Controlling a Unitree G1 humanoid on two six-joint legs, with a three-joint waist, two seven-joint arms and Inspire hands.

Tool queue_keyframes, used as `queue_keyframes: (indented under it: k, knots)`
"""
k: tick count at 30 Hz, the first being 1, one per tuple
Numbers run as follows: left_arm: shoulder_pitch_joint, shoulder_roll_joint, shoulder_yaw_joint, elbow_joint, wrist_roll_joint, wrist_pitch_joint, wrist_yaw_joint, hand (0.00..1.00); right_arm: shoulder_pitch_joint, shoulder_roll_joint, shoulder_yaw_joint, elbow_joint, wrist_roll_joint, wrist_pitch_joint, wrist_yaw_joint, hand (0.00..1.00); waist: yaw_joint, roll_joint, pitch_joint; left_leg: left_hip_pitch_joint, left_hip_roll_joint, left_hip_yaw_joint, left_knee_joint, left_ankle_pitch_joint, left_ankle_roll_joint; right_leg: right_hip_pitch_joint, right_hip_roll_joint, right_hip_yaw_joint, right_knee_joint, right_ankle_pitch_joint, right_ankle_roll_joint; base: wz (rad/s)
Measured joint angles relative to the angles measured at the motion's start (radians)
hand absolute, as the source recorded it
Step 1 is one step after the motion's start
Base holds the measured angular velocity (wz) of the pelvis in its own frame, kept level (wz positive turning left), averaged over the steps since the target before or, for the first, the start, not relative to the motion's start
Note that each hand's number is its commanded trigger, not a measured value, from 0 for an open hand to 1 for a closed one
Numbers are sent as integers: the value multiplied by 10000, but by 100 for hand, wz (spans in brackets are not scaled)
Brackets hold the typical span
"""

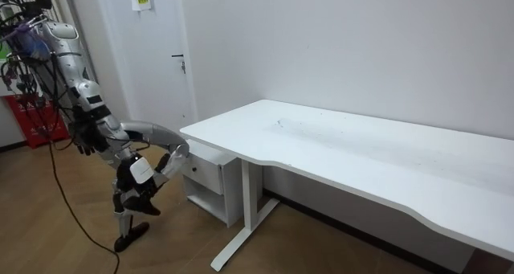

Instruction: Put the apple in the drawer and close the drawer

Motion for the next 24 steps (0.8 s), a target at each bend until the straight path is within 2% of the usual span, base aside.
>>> queue_keyframes:
  k: [1, 2, 3, 4, 5, 6, 7, 8, 10, 12, 14, 16, 17, 20, 24]
  knots:
    - [99, 3, -3, -17, 23, 9, 31, 0, 25, -1, -13, 27, 51, 27, 0, 0, -31, -110, -1, 187, -135, -127, -207, 16, -32, 1467, 88, -83, -2541, -78, 122, 18]
    - [102, 0, 14, -53, 12, 22, 61, 0, 22, 1, -12, 7, 30, 28, 4, 0, 75, -247, -2, 362, -255, -144, -534, 93, -165, 2721, 240, -124, -4776, -170, 233, 11]
    - [77, 1, 32, -83, -9, 21, 79, 0, 2, 0, -26, 1, -2, 26, -3, 0, 172, -334, -15, 441, -305, -136, -713, 146, -252, 3207, 333, -130, -5782, -260, 294, -3]
    - [61, 8, 168, -219, -20, 21, 178, 0, -75, 8, -25, -8, -122, 15, -17, 0, 287, -480, -50, 562, -333, -135, -1070, 278, -469, 4071, 559, -127, -7635, -395, 372, -12]
    - [54, 40, 252, -363, -26, 19, 323, 0, -162, 21, -29, -25, -265, -8, -77, 0, 391, -609, -102, 721, -367, -127, -1472, 434, -717, 4827, 786, -32, -9172, -348, 363, -17]
    - [46, 57, 374, -567, -26, 9, 442, 0, -302, 18, -44, -17, -360, -52, -188, 0, 504, -877, -130, 859, -427, -121, -1800, 576, -861, 5423, 823, -64, -10448, -320, 325, -21]
    - [36, 54, 417, -634, -29, 3, 488, 0, -389, 17, -52, -17, -400, -57, -264, 0, 523, -943, -141, 850, -426, -128, -1844, 596, -897, 5660, 862, -59, -10864, -321, 327, -22]
    - [36, 39, 450, -630, -33, -21, 592, 0, -653, 18, -58, 4, -414, -34, -410, 0, 549, -1064, -87, 859, -381, -160, -1840, 609, -902, 6049, 988, -114, -11556, -317, 325, -13]
    - [-51, -38, 450, -625, -36, -35, 604, 0, -791, 17, -98, 32, -418, -35, -561, 0, 497, -1141, -96, 1008, -262, -161, -1792, 610, -898, 6430, 1172, -294, -12032, -316, 325, -3]
    - [-151, -160, 408, -616, -94, -152, 641, 0, -1025, 21, -90, 25, -403, -26, -580, 0, 526, -1091, -100, 1187, -115, -120, -1959, 612, -893, 6563, 1325, -298, -12134, -329, 303, 0]
    - [-372, -328, 328, -552, -252, -191, 645, 0, -1222, 44, -92, 2, -379, -3, -550, 0, 519, -991, -95, 1196, -31, -173, -2153, 613, -892, 6508, 1474, -325, -12179, -425, 155, 2]
    - [-429, -483, 310, -482, -253, -217, 644, 0, -1277, 74, -95, 5, -373, -12, -548, 0, 511, -932, -132, 1226, 22, -190, -2327, 634, -927, 6456, 1536, -360, -12180, -459, 100, 2]
    - [-431, -542, 307, -440, -250, -254, 638, 0, -1274, 114, -95, 12, -372, -29, -549, 0, 506, -882, -110, 1278, 48, -210, -2393, 659, -969, 6450, 1564, -419, -12182, -476, 72, 0]
    - [-404, -555, 297, -428, -240, -274, 639, 0, -1189, 265, -93, 15, -378, -90, -571, 0, 504, -865, -107, 1382, 87, -209, -2680, 726, -1057, 6425, 1615, -479, -12183, -524, -6, 0]
    - [-399, -574, 274, -428, -241, -284, 663, 0, -1027, 332, -93, -14, -398, -102, -584, 0, 496, -828, -87, 1423, 123, -192, -2776, 766, -1117, 6411, 1650, -449, -12183, -528, -11, 0]
